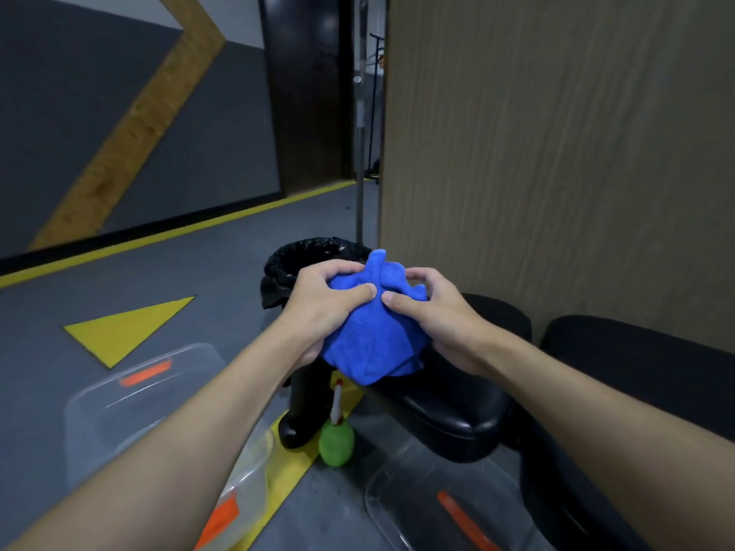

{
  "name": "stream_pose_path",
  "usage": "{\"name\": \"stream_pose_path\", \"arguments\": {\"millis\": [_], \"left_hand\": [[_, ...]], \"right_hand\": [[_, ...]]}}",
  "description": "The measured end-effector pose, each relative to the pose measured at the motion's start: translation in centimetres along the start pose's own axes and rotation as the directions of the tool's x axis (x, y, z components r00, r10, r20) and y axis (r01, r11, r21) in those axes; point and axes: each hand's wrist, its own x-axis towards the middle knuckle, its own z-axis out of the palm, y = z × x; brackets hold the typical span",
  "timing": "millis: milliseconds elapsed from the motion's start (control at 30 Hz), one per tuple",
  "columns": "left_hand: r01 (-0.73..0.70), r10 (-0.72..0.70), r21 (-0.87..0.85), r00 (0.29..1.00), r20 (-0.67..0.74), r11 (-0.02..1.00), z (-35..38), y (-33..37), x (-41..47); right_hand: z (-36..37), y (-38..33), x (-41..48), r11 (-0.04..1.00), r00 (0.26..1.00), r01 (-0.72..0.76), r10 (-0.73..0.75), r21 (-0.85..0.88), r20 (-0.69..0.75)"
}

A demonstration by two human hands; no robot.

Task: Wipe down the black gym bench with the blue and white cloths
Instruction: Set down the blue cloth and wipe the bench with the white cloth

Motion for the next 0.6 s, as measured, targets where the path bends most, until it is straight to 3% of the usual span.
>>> {"name": "stream_pose_path", "arguments": {"millis": [67,133,200,267,400,600], "left_hand": [[0.009,-0.003,0.077,0.997,-0.076,0.997,-1.5,-0.3,1.5],[-0.015,0.033,0.163,0.994,-0.109,0.986,-3.1,-0.7,3.0],[-0.021,0.05,0.222,0.991,-0.123,0.975,-4.5,-1.1,4.3],[-0.017,0.05,0.233,0.99,-0.134,0.972,-5.5,-1.7,5.6],[-0.059,0.089,0.244,0.989,-0.115,0.968,-5.8,-3.0,7.4],[-0.255,0.273,0.29,0.962,-0.02,0.922,-4.7,-5.1,8.7]], "right_hand": [[0.8,0.1,2.2,0.984,0.999,0.015,-0.007,-0.178,0.05],[0.8,0.4,4.7,0.931,0.996,0.063,-0.079,-0.359,-0.029],[0.3,1.1,6.9,0.8,0.988,0.114,-0.156,-0.589,-0.021],[0.2,1.8,8.3,0.652,0.986,0.169,-0.12,-0.739,0.119],[0.7,2.7,8.8,0.431,0.966,0.246,-0.037,-0.868,0.256],[-1.4,2.7,7.0,0.294,0.978,0.12,-0.198,-0.948,0.063]]}}
